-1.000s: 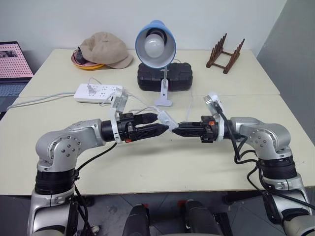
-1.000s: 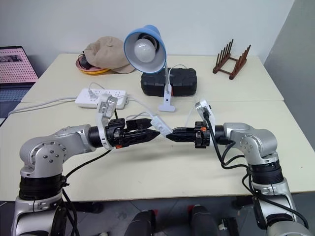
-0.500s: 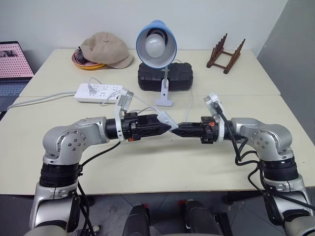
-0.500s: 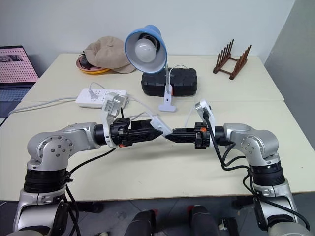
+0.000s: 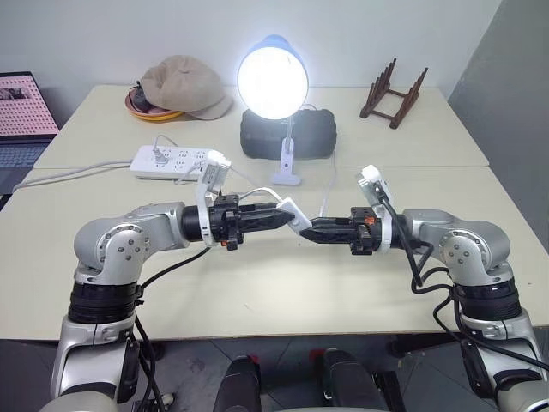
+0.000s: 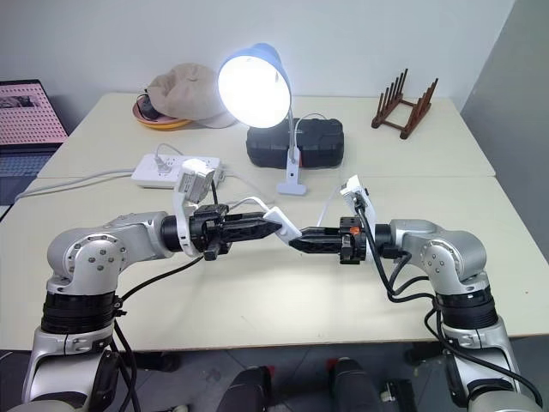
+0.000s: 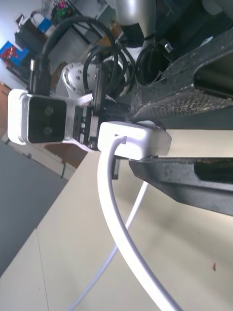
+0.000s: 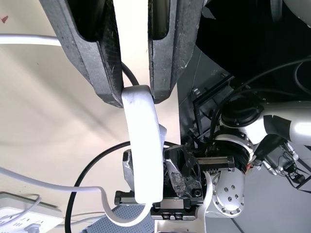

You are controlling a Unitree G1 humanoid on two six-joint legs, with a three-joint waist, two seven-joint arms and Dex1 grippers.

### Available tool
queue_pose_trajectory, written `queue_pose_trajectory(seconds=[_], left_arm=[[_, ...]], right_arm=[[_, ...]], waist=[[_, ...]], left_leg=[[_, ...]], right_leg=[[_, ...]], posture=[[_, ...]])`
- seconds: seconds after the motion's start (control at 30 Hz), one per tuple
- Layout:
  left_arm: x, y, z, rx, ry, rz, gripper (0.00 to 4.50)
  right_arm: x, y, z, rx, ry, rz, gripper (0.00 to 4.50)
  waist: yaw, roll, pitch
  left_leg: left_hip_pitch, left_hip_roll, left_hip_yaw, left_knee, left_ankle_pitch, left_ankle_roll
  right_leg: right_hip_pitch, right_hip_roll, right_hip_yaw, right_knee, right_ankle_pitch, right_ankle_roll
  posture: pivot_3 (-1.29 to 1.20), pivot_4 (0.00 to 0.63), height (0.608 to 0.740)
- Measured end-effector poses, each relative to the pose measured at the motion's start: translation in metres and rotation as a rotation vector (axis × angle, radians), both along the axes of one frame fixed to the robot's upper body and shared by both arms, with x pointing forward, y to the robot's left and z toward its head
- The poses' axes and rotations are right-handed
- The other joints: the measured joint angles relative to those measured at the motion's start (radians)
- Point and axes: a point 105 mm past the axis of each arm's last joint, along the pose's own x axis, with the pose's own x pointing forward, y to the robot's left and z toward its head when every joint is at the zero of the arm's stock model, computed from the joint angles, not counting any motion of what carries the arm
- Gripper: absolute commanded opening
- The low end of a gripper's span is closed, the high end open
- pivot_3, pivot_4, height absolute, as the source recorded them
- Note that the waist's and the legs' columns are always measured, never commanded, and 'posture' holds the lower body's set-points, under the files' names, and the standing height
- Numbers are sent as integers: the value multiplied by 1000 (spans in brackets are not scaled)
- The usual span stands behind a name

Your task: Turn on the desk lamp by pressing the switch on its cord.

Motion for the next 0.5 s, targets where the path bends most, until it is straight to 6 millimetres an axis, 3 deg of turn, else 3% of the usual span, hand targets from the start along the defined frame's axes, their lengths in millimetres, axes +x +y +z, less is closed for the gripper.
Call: queue_pose_trajectory(seconds=[0.17,0.23,0.5], left_arm=[[-1,1,3,-18,6,-5,613],[1,0,2,-18,1,2,1311],[6,13,-21,12,87,79,2933]], right_arm=[[0,1,2,10,-14,4,352],[0,0,2,14,-21,1,352],[9,-3,2,1,-57,-51,352]], waist=[[0,0,0],[0,0,0],[-1,0,0]], left_leg=[[0,0,0,0,0,0],[0,0,0,0,0,0],[0,0,0,0,0,0]], right_leg=[[0,0,0,0,0,0],[0,0,0,0,0,0],[0,0,0,0,0,0]], posture=[[0,150,740],[0,150,740],[0,150,740]])
